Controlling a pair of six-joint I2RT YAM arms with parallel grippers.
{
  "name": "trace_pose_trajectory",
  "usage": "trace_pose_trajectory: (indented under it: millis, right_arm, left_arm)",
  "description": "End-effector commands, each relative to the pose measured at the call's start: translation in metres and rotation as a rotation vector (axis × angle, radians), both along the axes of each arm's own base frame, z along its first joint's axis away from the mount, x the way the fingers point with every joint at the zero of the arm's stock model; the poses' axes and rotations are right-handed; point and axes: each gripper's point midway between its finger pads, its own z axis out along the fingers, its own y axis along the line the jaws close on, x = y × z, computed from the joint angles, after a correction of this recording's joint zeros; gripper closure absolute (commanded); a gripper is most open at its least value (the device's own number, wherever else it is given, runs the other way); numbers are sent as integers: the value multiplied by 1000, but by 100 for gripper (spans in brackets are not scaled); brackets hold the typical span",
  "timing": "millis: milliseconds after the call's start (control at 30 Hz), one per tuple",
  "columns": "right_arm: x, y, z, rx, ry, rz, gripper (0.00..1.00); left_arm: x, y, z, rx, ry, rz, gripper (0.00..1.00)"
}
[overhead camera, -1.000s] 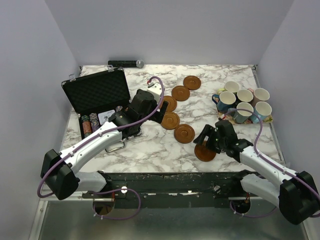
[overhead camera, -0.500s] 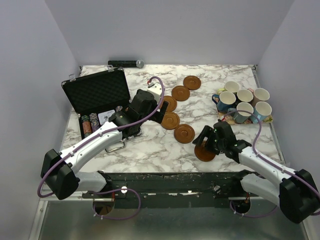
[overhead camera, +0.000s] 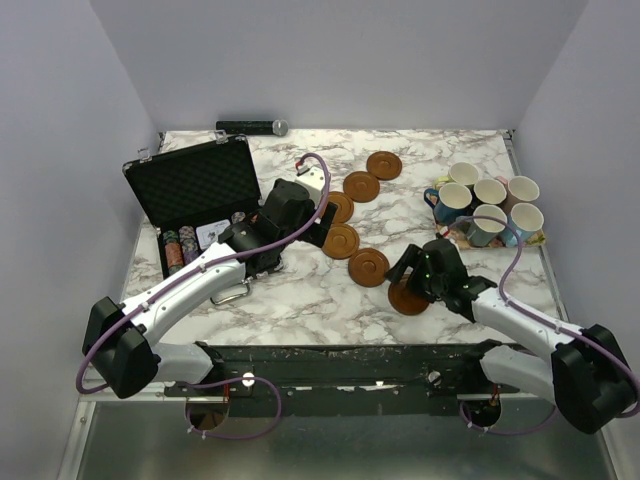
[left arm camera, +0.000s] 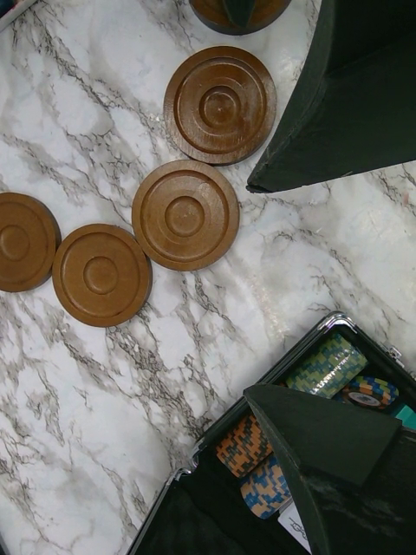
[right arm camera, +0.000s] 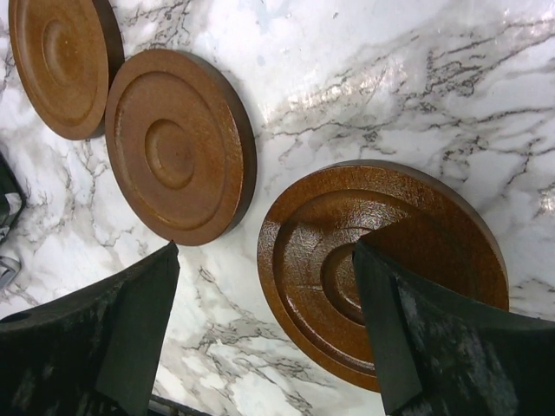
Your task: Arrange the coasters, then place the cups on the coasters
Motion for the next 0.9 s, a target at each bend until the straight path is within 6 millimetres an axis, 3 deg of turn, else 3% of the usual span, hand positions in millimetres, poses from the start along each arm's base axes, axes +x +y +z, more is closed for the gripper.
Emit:
trace_pose_trajectory:
  millis: [0, 867]
  right_arm:
    - [10, -9, -7, -63, -17, -38, 11]
    - [25, -8, -14, -109, -19, -36, 11]
  left_arm:
    - [2, -1, 0, 5, -5, -3, 1]
    - [3, 1, -3, 25, -3, 1, 1]
